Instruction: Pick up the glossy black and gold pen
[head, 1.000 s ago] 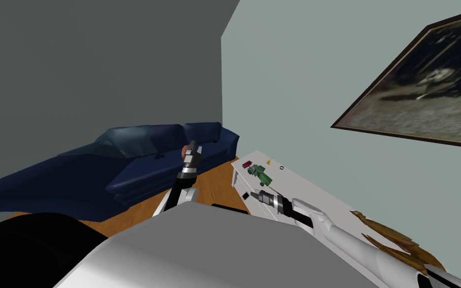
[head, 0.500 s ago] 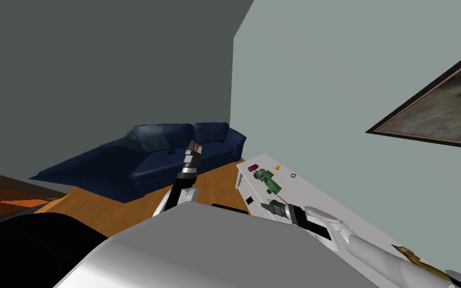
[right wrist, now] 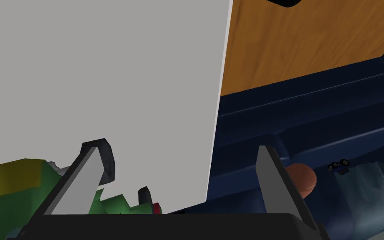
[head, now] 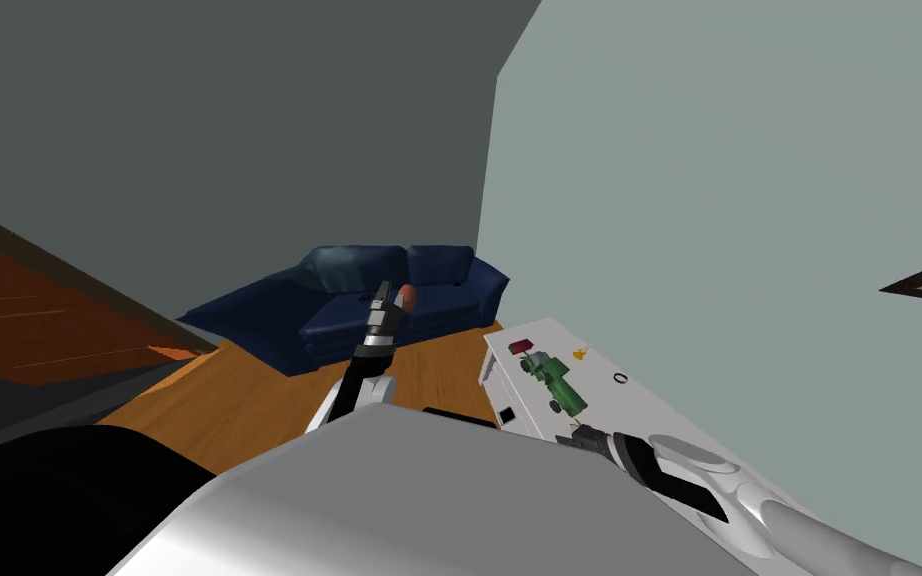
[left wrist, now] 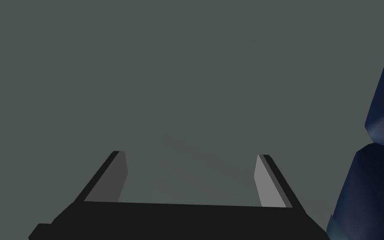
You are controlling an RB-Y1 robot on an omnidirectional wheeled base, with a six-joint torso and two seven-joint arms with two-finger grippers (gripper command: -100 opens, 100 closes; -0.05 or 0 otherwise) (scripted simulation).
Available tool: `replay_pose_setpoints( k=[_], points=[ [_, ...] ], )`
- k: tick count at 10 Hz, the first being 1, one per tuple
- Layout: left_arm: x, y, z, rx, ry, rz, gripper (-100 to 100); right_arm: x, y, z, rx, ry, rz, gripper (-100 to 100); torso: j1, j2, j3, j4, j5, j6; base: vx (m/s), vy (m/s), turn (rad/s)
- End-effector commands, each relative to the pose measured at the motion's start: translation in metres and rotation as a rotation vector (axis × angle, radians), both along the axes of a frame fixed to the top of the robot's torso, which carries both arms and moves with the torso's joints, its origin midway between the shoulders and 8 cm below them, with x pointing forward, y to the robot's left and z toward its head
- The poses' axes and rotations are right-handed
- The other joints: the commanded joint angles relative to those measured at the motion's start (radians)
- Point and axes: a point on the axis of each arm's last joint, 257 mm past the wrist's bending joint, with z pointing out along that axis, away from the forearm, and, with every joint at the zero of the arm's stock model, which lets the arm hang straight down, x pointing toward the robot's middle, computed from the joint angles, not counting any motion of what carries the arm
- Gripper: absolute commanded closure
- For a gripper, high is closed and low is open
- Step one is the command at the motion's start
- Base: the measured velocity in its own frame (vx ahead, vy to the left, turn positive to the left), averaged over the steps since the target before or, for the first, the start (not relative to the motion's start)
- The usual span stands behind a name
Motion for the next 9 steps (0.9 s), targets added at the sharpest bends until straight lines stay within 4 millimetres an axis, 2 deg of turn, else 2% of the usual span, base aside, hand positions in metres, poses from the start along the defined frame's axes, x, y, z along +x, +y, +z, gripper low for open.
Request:
replay_pose_setpoints(
  k=[1, 3, 5, 6, 7, 9],
  points=[
    [0.000, 0.000, 0.000, 0.000, 0.000, 0.000, 0, -0.021, -0.033, -0.013, -0.090, 0.035, 0.012, -100, 0.000, 0.000, 0.000, 0.000, 0.000, 0.000, 0.043, -0.009, 0.194],
    [0.000, 0.000, 0.000, 0.000, 0.000, 0.000, 0, -0.021, -0.040, -0.013, -0.104, 0.036, 0.005, -100, 0.002, 0.001, 0.001, 0.000, 0.000, 0.000, 0.023, -0.007, 0.080],
    [0.000, 0.000, 0.000, 0.000, 0.000, 0.000, 0, -0.059, -0.096, -0.022, -0.240, 0.092, 0.024, -100, 0.002, 0.002, 0.001, 0.001, 0.001, -0.001, 0.035, -0.015, 0.295],
    [0.000, 0.000, 0.000, 0.000, 0.000, 0.000, 0, -0.059, -0.096, -0.022, -0.240, 0.092, 0.024, -100, 0.001, 0.000, 0.000, 0.000, 0.000, -0.001, 0.045, -0.028, 0.133],
    [0.000, 0.000, 0.000, 0.000, 0.000, 0.000, 0, -0.078, -0.117, -0.025, -0.294, 0.120, 0.037, -100, 0.001, 0.001, 0.000, 0.000, 0.000, 0.000, 0.042, -0.019, 0.184],
    [0.000, 0.000, 0.000, 0.000, 0.000, 0.000, 0, -0.113, -0.145, -0.032, -0.370, 0.174, 0.065, -100, 0.000, 0.000, 0.000, 0.000, 0.000, -0.001, 0.054, -0.041, 0.272]
  ],
)
